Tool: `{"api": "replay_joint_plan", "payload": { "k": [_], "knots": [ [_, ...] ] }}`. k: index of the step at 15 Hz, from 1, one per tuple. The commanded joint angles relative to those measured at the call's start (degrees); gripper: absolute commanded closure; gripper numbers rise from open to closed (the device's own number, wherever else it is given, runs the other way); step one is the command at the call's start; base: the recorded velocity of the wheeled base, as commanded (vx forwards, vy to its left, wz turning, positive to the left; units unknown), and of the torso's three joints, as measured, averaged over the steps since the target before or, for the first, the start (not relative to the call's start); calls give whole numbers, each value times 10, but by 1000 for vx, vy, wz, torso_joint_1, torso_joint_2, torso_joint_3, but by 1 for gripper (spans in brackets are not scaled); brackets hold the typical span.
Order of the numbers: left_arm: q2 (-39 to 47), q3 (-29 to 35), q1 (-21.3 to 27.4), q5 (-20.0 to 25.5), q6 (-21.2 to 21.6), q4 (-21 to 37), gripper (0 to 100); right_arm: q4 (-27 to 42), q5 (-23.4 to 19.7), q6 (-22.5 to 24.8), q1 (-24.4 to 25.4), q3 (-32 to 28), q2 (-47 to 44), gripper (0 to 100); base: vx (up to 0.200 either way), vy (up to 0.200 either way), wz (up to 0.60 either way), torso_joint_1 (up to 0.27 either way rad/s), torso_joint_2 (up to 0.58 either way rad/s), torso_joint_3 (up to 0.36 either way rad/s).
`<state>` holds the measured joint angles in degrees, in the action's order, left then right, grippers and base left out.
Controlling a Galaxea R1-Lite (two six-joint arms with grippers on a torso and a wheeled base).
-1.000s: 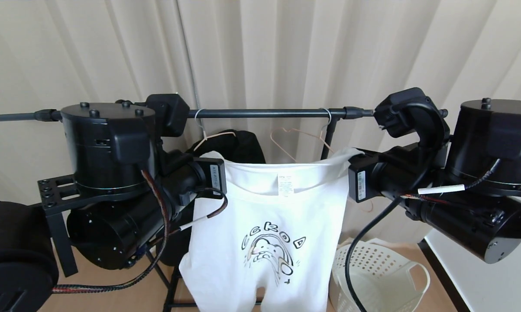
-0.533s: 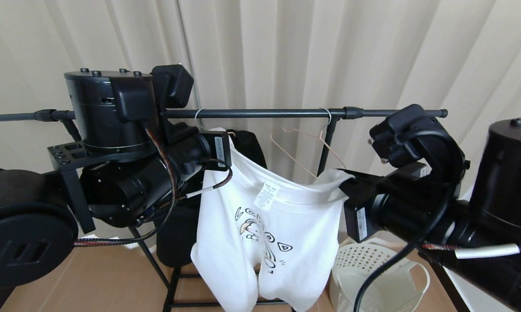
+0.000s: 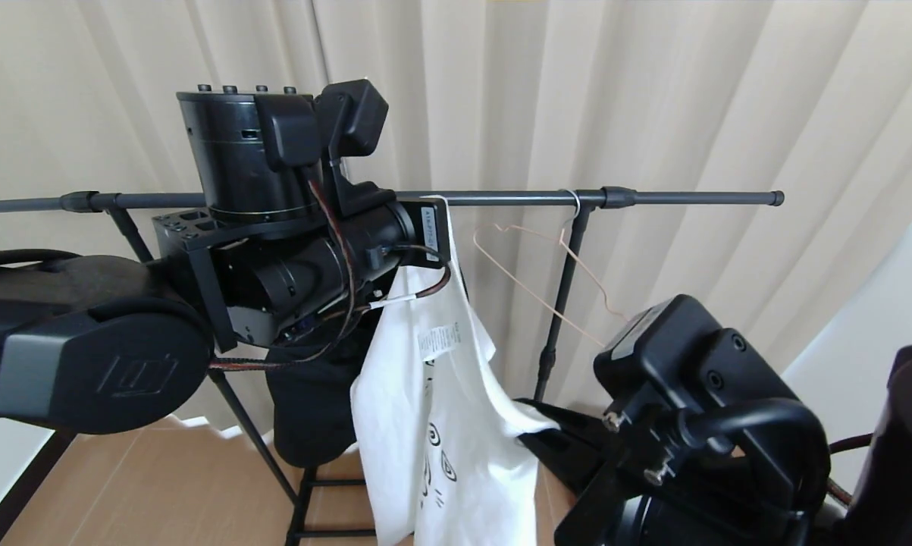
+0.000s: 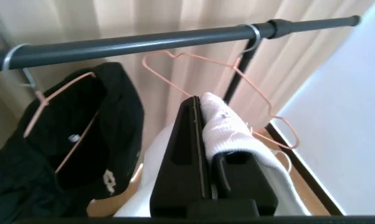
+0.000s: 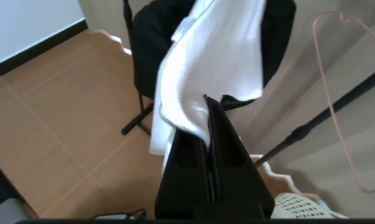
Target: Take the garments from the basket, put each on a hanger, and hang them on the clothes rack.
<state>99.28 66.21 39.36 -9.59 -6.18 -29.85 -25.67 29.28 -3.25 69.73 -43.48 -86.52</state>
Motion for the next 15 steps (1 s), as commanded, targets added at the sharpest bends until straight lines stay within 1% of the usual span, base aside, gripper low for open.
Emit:
{"api": "replay_joint_plan", "payload": {
  "k": [1,2,4,6,8,9,11,12,13,14,15],
  "knots": [
    [6,4,1,19,-1,-2,100,-5,2,-40,33,-21,-44,100,0,0,0,0,0,0],
    [6,4,2,26,-1,-3,100,-5,6,-65,40,-36,-56,100,0,0,0,0,0,0],
    [8,5,2,30,-9,-16,100,-6,25,-94,42,-61,-78,100,0,0,0,0,0,0],
    [15,4,2,29,-9,-20,100,-5,34,-100,41,-67,-80,100,0,0,0,0,0,0],
    [15,5,2,28,-8,-19,100,-3,36,-98,41,-66,-75,100,0,0,0,0,0,0],
    [14,6,0,27,-7,-18,100,4,44,-95,38,-63,-73,100,0,0,0,0,0,0],
    [12,4,-3,23,-7,-16,100,5,49,-74,30,-55,-63,100,0,0,0,0,0,0],
    [7,2,-12,21,-6,-13,100,3,51,-20,0,-28,-46,100,0,0,0,0,0,0],
    [-4,2,-18,16,-5,8,100,-3,51,23,-27,-7,-30,100,0,0,0,0,0,0],
    [-19,3,-22,6,-5,48,100,-3,51,43,-55,-2,-21,100,0,0,0,0,0,0],
    [-33,4,-22,2,-5,85,100,-3,49,48,-85,-4,-19,100,0,0,0,0,0,0]
  ]
}}
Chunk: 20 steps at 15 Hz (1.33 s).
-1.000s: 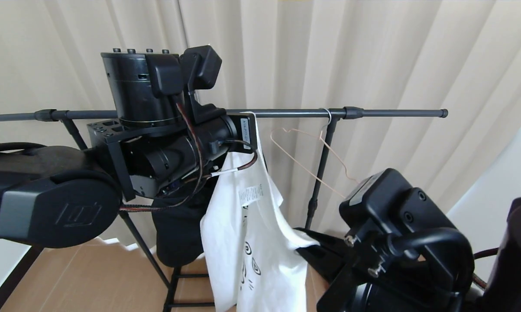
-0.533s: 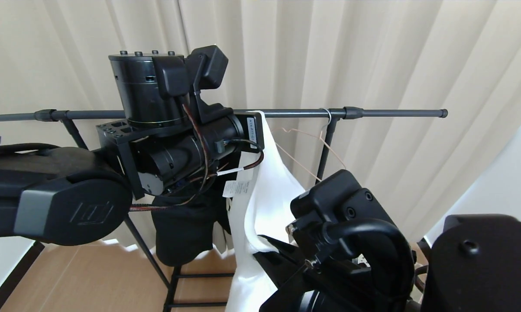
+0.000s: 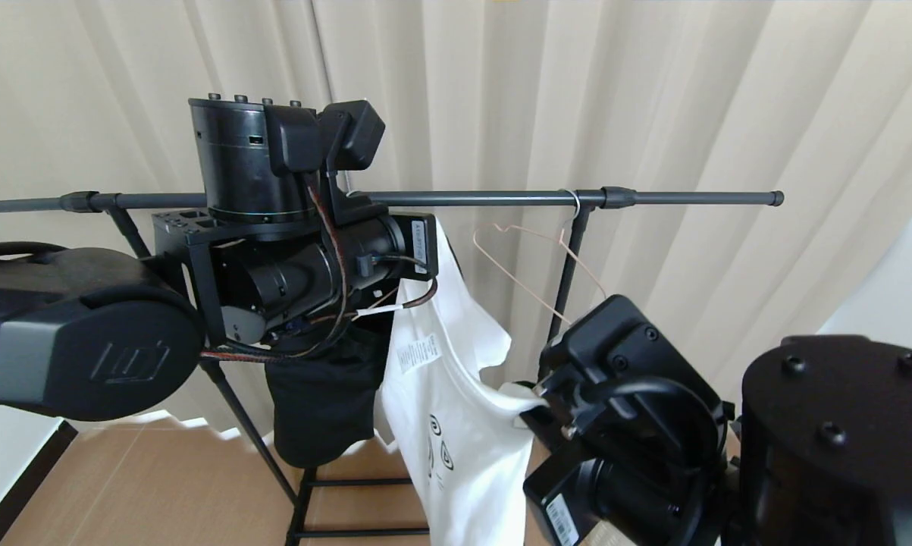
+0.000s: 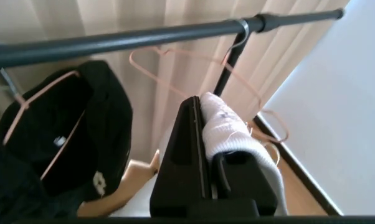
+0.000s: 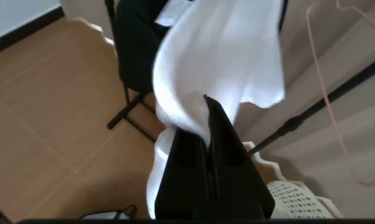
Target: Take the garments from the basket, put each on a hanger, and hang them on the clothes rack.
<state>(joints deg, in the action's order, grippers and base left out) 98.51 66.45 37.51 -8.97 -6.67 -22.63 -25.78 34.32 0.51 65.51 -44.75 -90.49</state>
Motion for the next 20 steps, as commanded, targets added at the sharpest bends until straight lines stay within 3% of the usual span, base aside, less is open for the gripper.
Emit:
{"api": "replay_joint_plan", "payload": {
  "k": [1,3,5,7,10,14,17,20],
  "knots": [
    [-39,1,-3,-6,0,48,100,-3,-1,12,-79,3,17,100,0,0,0,0,0,0],
    [-74,-8,-2,-24,14,120,100,-8,-3,13,-161,-19,-11,100,0,0,0,0,0,0],
    [-107,-38,3,-36,35,161,100,-68,-1,15,-194,-28,-59,100,0,0,0,0,0,0],
    [-126,-89,21,-36,39,166,100,-145,4,18,-195,-36,-107,100,0,0,0,0,0,0],
    [-128,-165,28,-33,35,173,100,-163,68,-2,-194,-104,-157,100,0,0,0,0,0,0],
    [-118,-183,105,-29,-31,170,100,-162,82,-66,-167,-140,-166,100,0,0,0,0,0,0],
    [-94,-180,161,-29,-79,165,100,-163,83,-73,-154,-142,-165,100,0,0,0,0,0,0],
    [-73,-181,182,-29,-84,157,100,-163,83,-74,-151,-142,-165,100,0,0,0,0,0,0]
  ]
}}
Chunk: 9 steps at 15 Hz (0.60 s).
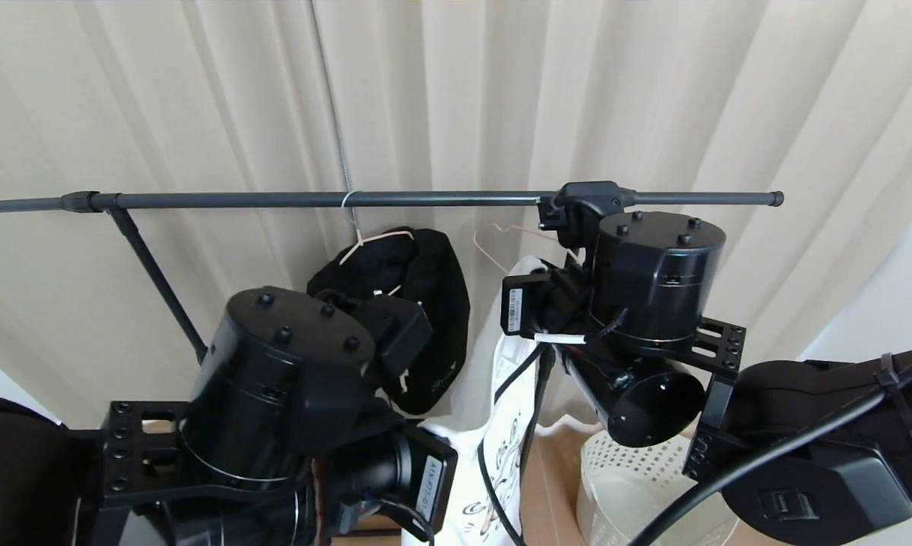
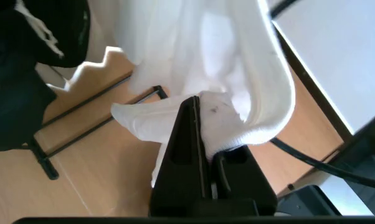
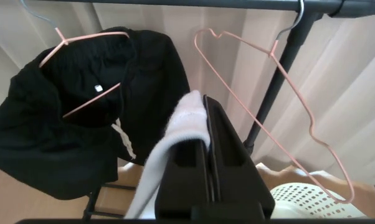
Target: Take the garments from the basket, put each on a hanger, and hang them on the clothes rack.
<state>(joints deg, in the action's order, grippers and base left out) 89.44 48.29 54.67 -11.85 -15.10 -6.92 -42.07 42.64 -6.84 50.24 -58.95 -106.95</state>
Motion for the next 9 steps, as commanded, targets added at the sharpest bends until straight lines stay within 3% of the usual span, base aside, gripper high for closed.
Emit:
{"api": "replay_joint_plan", "payload": {
  "k": [1,9],
  "knots": [
    [27,3,23,-1,-7,-1,100,0,0,1,2,0,0,100,0,0,0,0,0,0],
    [50,8,32,-6,-12,-36,100,0,1,2,-1,0,3,100,0,0,0,0,0,0]
  ]
}}
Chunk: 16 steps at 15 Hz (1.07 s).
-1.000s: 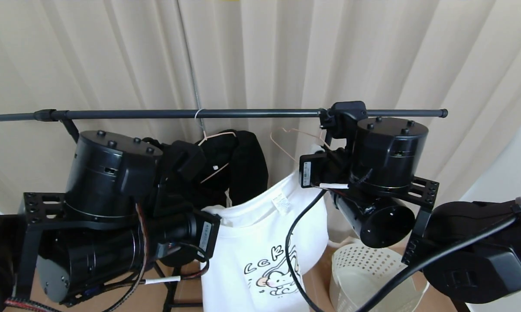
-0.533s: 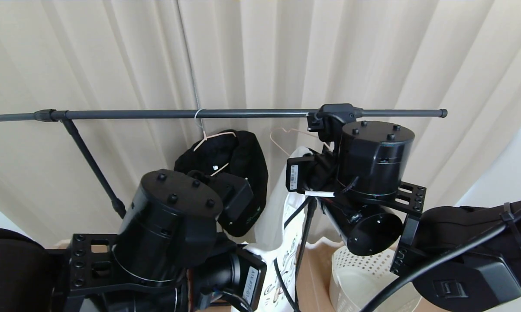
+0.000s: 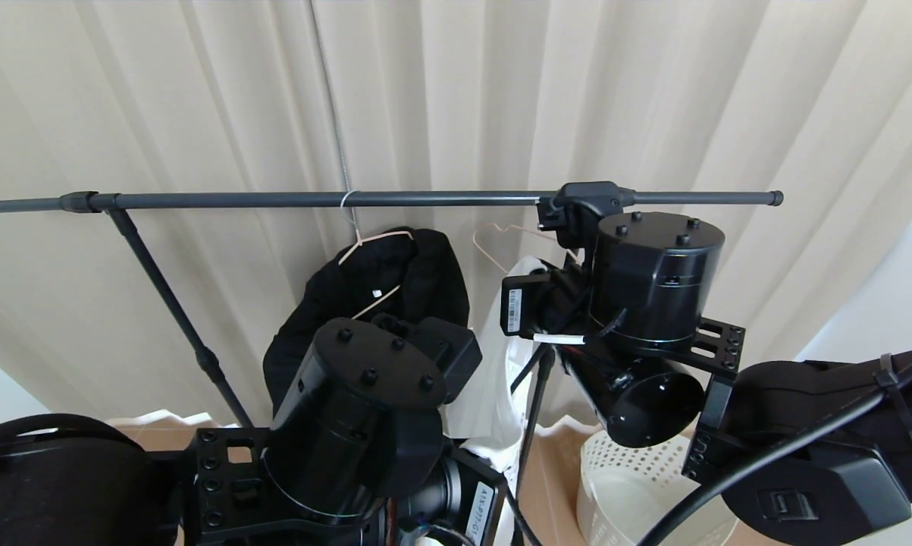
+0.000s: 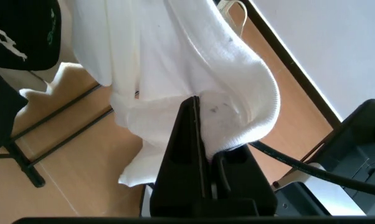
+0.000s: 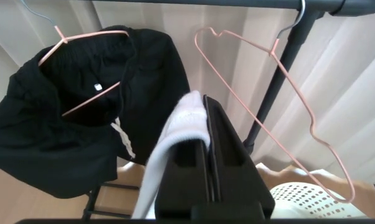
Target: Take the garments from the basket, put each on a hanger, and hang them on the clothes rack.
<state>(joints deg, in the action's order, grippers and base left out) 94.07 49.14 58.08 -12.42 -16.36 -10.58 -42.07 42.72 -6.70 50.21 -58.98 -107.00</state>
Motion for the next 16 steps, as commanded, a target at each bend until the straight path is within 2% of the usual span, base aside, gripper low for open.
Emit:
{"api": "replay_joint_plan", "payload": {
  "k": [1,4,6,8,11,13,16],
  "knots": [
    [2,0,-2,-1,0,0,100,0,0,0,-2,0,4,100,0,0,0,0,0,0],
    [-17,-10,-38,-3,4,1,100,2,1,2,-13,1,18,100,0,0,0,0,0,0],
    [-22,-8,-94,-14,6,0,100,8,1,6,-21,3,35,100,0,0,0,0,0,0],
    [-21,26,-148,-19,27,-12,100,9,2,6,-22,5,46,100,0,0,0,0,0,0],
    [0,66,-178,-20,44,-54,100,9,2,9,-22,6,67,100,0,0,0,0,0,0],
    [19,92,-180,-23,45,-84,100,9,10,10,-22,6,72,100,0,0,0,0,0,0],
    [21,90,-181,-45,40,-117,100,9,18,23,-22,16,90,100,0,0,0,0,0,0]
  ]
}}
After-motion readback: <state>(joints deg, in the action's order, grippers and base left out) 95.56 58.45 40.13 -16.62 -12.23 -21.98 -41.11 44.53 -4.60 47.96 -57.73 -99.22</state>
